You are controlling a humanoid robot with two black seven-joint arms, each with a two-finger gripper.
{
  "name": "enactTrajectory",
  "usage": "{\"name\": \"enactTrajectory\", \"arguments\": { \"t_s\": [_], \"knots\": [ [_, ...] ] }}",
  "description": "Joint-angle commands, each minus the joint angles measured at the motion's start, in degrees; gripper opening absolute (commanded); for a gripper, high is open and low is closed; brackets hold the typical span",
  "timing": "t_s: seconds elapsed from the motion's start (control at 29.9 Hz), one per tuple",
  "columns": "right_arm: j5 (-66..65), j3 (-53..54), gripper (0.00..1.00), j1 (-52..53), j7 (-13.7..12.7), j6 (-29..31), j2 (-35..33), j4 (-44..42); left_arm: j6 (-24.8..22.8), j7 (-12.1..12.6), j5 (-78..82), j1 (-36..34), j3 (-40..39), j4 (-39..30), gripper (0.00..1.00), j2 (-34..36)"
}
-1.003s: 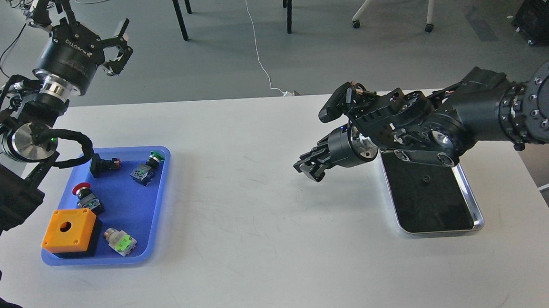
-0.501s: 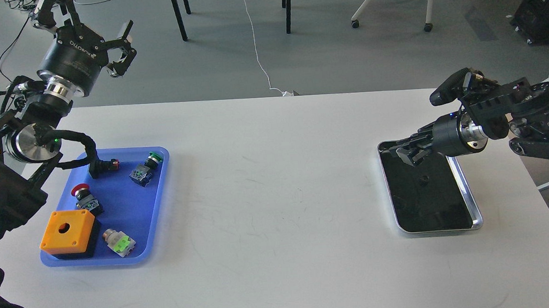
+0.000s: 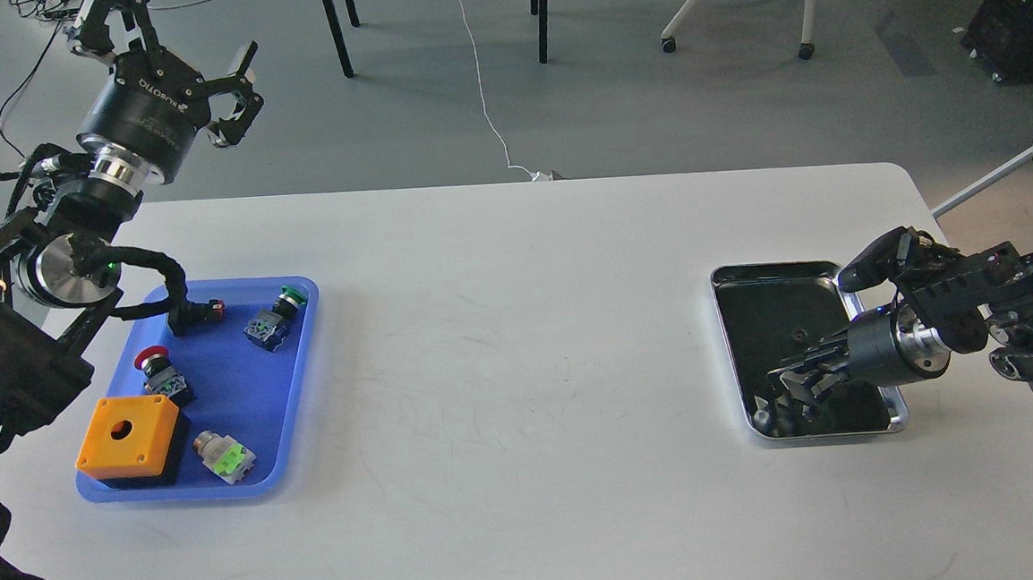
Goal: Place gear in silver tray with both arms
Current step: 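Lower the gear into the silver tray and open the right gripper, then raise the right gripper away from the silver tray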
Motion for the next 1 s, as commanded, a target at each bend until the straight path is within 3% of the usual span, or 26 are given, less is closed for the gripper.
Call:
{"name": "enactTrajectory", "arguments": {
  "t_s": [0.0,0.23,0.33,0.47,0.6,0.74,0.97],
  "knots": [
    [-0.1,0.0,0.31,-0.7,0.0,0.0,0.0,0.2,-0.3,0.1,0.2,0.0,0.0,0.0,0.98,0.0],
    [0.0,0.0,0.58,-0.5,0.0,0.0,-1.2,0.4,-0.2,0.1,0.2,0.0,0.0,0.0,0.98,-0.1],
    [0.3,1.4,0.74,0.6,0.0,-0.1,-2.7,-0.2,0.1,0.1,0.2,-0.1,0.0,0.0,0.98,-0.2],
    [2.2,10.9,0.94,2.5,0.0,0.2,-6.2,-0.7,0.3,0.1,0.2,-0.2,0.0,0.0,0.98,-0.2],
    [4.3,23.9,0.97,1.4,0.0,0.5,-9.1,-3.2,1.5,0.1,0.2,-0.3,-0.1,0.0,0.98,-0.5],
    [9.4,36.9,0.98,-3.1,0.0,0.4,-8.7,-7.7,2.5,0.1,0.3,-0.5,0.0,0.2,0.98,-1.9],
    [24.2,62.1,0.99,-10.9,0.0,-0.3,-7.3,-8.3,2.9,0.2,0.4,-0.2,0.2,2.6,0.98,-3.5]
  ]
}}
